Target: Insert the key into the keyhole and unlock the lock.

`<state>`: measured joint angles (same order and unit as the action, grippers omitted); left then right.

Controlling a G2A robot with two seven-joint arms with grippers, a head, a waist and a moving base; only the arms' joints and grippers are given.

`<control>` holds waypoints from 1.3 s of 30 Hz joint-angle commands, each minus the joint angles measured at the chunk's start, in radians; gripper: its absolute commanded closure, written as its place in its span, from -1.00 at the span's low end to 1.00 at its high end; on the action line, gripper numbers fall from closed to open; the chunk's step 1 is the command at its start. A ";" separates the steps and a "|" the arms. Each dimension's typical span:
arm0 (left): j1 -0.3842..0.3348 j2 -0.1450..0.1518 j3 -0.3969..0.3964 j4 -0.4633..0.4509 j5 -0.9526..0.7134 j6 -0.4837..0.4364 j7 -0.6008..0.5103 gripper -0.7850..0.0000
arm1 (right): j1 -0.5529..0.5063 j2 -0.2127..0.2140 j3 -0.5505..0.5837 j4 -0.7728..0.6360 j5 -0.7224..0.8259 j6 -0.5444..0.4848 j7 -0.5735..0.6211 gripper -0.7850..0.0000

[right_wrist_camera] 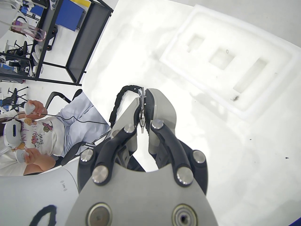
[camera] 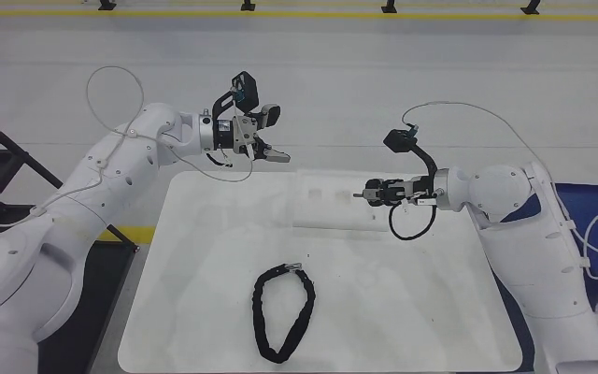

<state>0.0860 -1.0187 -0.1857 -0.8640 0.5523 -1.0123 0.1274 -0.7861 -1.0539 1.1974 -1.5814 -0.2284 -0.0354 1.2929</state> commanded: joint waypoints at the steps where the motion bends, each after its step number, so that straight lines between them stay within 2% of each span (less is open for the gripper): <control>1: 0.000 0.000 0.000 0.000 0.000 0.000 0.000 -1.00 | 0.000 0.000 0.000 0.000 0.000 0.000 0.000 1.00; 5: 0.007 0.000 -0.001 -0.004 0.004 0.012 -0.006 -1.00 | 0.000 0.000 0.000 0.000 0.000 0.000 0.000 1.00; 10: 0.073 0.011 -0.021 -0.015 -0.040 0.001 -0.053 -1.00 | 0.000 0.000 0.000 0.000 0.000 0.000 0.000 1.00; 23: 0.214 0.060 -0.061 -0.083 -0.100 0.000 -0.228 -1.00 | 0.000 0.000 0.000 0.000 0.000 0.000 0.000 1.00; 34: 0.315 0.094 -0.089 -0.181 -0.069 0.000 -0.312 -1.00 | 0.000 0.000 0.000 0.000 0.000 0.000 0.000 1.00; 39: 0.352 0.109 -0.110 -0.222 0.008 0.000 -0.305 -1.00 | 0.000 0.000 0.000 0.000 0.000 0.000 0.000 1.00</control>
<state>0.4303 -0.9116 -0.2915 -1.0798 0.5461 -1.0123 -0.1851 -0.7861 -1.0539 1.1974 -1.5814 -0.2284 -0.0355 1.2929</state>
